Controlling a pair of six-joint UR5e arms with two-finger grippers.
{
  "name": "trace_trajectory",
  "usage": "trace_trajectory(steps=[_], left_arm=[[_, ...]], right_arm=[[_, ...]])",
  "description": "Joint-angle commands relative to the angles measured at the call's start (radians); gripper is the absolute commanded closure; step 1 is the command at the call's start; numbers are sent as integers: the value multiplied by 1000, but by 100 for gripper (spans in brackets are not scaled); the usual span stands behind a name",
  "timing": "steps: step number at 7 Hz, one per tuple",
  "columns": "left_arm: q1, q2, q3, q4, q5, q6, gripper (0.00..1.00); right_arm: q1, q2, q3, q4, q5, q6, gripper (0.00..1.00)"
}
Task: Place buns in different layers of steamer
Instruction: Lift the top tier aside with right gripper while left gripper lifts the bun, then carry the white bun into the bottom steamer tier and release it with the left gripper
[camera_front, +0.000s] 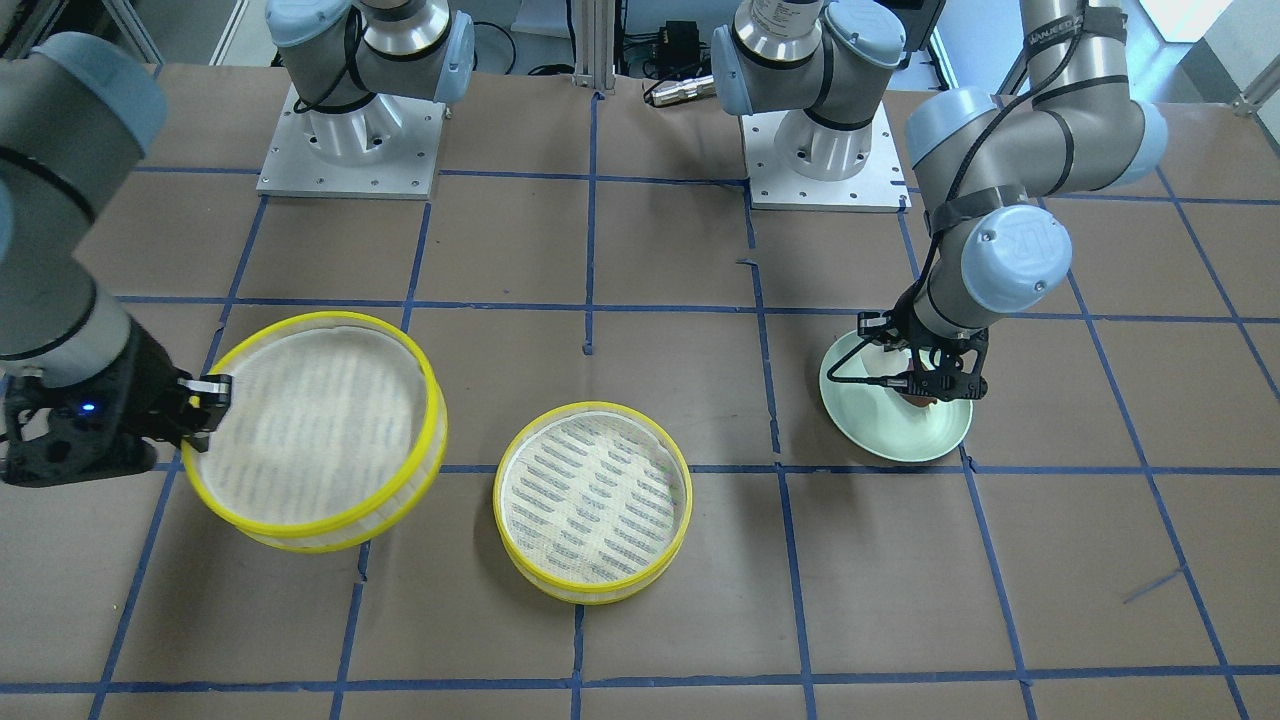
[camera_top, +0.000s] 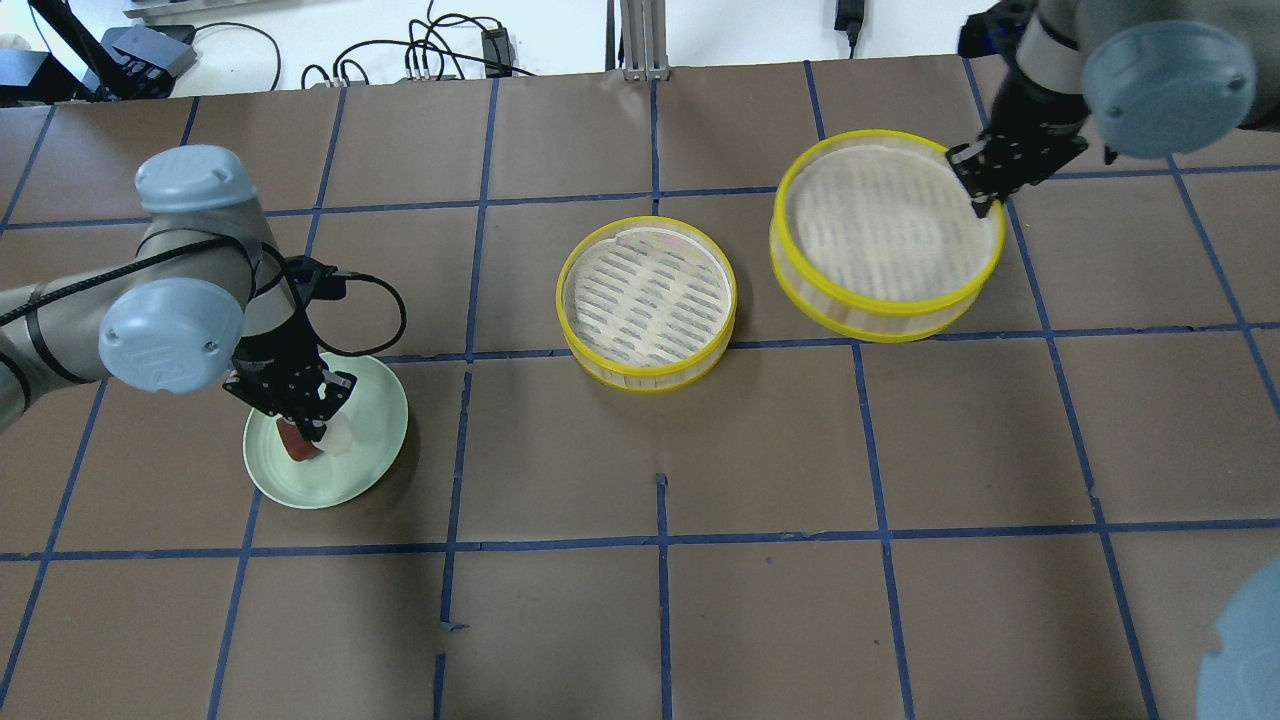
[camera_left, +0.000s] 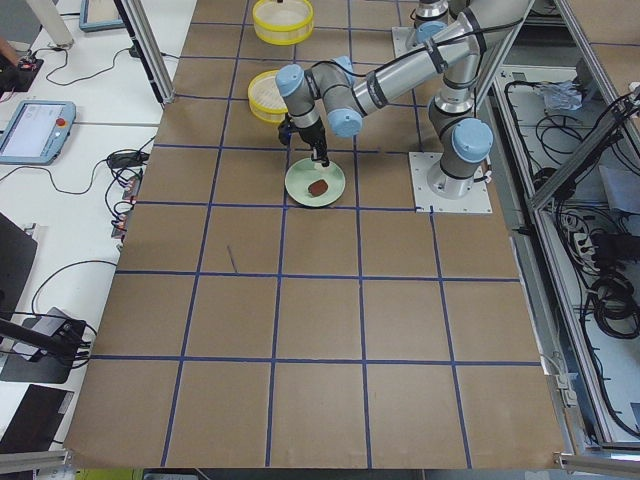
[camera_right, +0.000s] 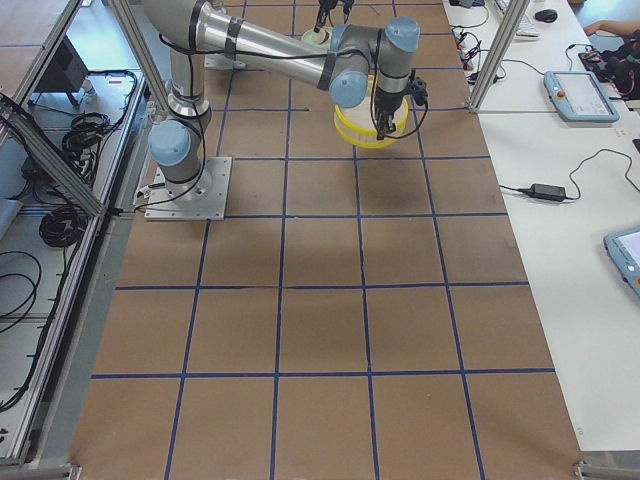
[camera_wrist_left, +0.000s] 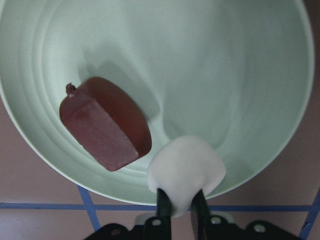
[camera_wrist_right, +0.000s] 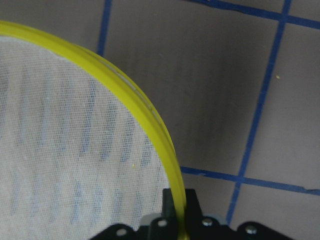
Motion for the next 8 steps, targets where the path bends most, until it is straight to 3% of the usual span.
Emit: trace_trajectory(steps=[1,2,3,7,8], left_arm=[[-102,52,163,-11,-154,-14,100],[-170,40,200,8,-248,-107,100],[-250,13,226,46,-261,-222,100],[-425,-214,232,444,-285,-491,99],[-436,-243,232,451,-285,-522,79]], right_arm=[[-155,-1,-2,11,-12,-202,90],[-156,-1,4,11,-34,-203,90],[-154,-1,6,13,-33,-195,90],[-140,-7,4,13,-36,-183,89],[-139,-14,4,14,-36,-177,89]])
